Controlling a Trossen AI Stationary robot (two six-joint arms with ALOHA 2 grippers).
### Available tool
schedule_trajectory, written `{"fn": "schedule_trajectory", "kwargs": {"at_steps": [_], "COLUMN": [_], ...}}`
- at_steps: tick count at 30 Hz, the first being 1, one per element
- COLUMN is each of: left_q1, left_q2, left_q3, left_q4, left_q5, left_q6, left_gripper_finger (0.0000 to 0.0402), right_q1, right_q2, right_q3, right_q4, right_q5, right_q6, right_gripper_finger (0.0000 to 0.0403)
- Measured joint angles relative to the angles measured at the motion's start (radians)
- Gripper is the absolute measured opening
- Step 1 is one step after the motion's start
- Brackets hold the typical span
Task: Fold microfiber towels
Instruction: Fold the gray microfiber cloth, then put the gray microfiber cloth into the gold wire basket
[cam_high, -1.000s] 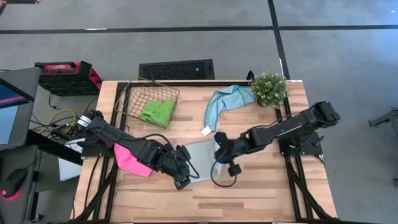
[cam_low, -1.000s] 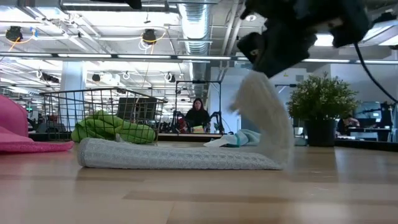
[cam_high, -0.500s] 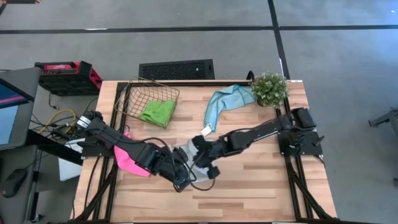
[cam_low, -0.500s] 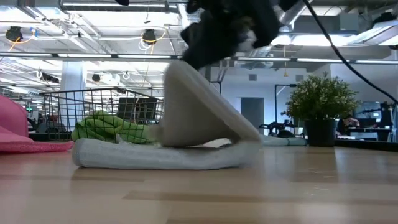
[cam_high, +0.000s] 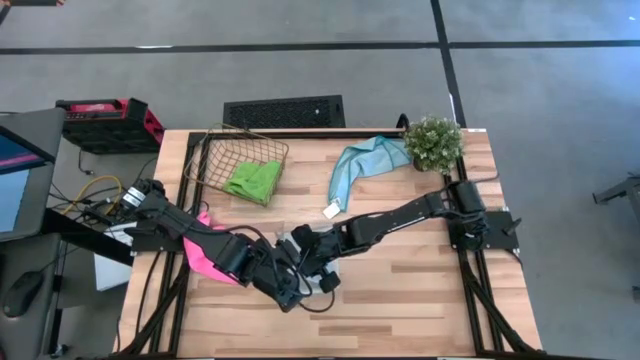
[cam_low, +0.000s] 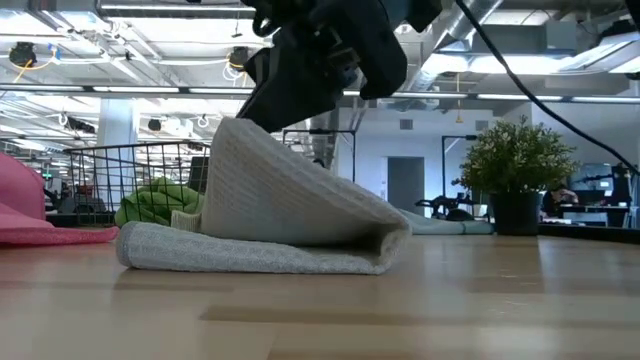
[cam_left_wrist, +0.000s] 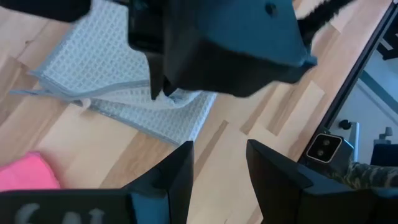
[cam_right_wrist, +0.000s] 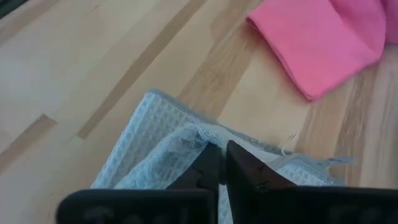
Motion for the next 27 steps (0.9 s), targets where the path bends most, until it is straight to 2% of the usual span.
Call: {"fn": "schedule_trajectory", "kwargs": {"at_steps": [12,18,23,27], "left_q1": [-0.002,-0.004,-0.04,-0.094], "left_q2": [0.0,0.0,0.0,0.003], "left_q3": [0.0,0.0,0.0,-0.012], "left_q4": [0.001,0.001,-0.001,-0.022], "left_q5": [0.001,-0.004,-0.015,-0.039], "left_q6": [-0.031,-0.066,-0.132,-0.285], "left_gripper_finger": [0.014,0.014,0.014,0.014], "right_q1": [0.01,0.024,0.015,-0.004], "right_q2": [-0.002,-0.02,-0.077,-0.147], "right_q3": [0.001,0.0,0.0,0.0], "right_q4": [-0.027,-0.073,-0.214,-0.397], "right_q5": [0.0,0.046,0.044,0.043], "right_q6": [0.031,0.043,0.168,0.253], "right_gripper_finger": [0.0157,0.0228,0.0246,0.0244]}}
